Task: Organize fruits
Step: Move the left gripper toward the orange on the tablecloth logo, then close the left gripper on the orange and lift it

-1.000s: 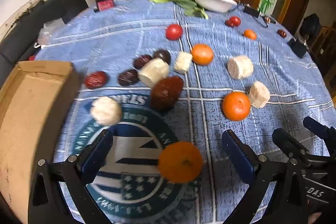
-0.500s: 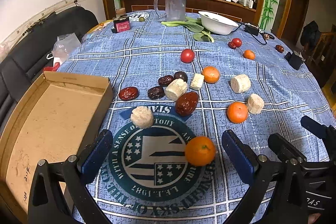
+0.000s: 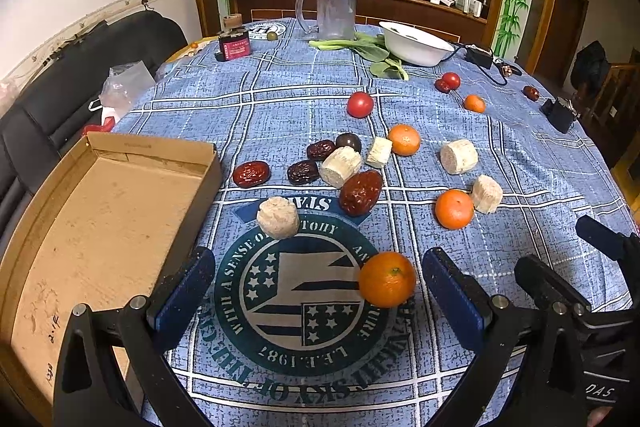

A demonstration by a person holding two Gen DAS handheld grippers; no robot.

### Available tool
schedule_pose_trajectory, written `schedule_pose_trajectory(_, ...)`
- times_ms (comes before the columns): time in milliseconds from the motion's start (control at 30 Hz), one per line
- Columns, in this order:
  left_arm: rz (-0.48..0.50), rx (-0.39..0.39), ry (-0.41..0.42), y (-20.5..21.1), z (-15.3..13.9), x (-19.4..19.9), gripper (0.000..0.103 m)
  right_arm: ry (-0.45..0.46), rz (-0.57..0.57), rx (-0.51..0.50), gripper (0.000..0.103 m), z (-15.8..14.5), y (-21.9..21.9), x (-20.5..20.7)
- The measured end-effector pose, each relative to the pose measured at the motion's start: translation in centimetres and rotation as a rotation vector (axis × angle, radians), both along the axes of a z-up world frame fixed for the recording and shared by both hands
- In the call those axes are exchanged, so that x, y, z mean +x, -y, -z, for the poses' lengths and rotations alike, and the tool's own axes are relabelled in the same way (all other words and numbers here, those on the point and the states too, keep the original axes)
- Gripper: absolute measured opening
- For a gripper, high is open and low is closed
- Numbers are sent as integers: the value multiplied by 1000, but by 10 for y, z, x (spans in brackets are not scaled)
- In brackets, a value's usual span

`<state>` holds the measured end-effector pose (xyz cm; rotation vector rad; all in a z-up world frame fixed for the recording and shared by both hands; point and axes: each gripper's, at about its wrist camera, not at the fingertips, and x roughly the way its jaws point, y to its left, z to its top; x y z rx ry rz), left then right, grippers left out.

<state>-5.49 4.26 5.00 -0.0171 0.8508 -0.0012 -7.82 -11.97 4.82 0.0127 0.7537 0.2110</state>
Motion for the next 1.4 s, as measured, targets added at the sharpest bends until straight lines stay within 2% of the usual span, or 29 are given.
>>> schedule_pose_trajectory(233, 12, -10, 10, -2, -1, -1, 103, 11, -10, 26, 96, -2, 4, -2)
schedule_pose_trajectory(367, 6, -11, 14, -3, -1, -1, 103, -1, -24, 31, 82, 0, 4, 0)
schedule_pose_trajectory(533, 6, -12, 10, -6, -1, 1, 103, -6, -38, 38, 82, 1, 1, 0)
schedule_pose_trajectory(800, 32, -45, -17, -15, 4, 3, 103, -32, -70, 42, 63, 8, -2, 3)
schedule_pose_trajectory(1033, 51, -32, -30, -19, 7, 2, 103, -39, -87, 41, 62, 11, -5, 5)
schedule_pose_trajectory(1167, 98, -50, -54, -12, 8, 10, 103, -45, -89, 49, 62, 12, -3, 7)
schedule_pose_trajectory(1400, 178, -17, -60, 0, 5, 8, 103, -59, -81, 67, 62, 14, 7, 12)
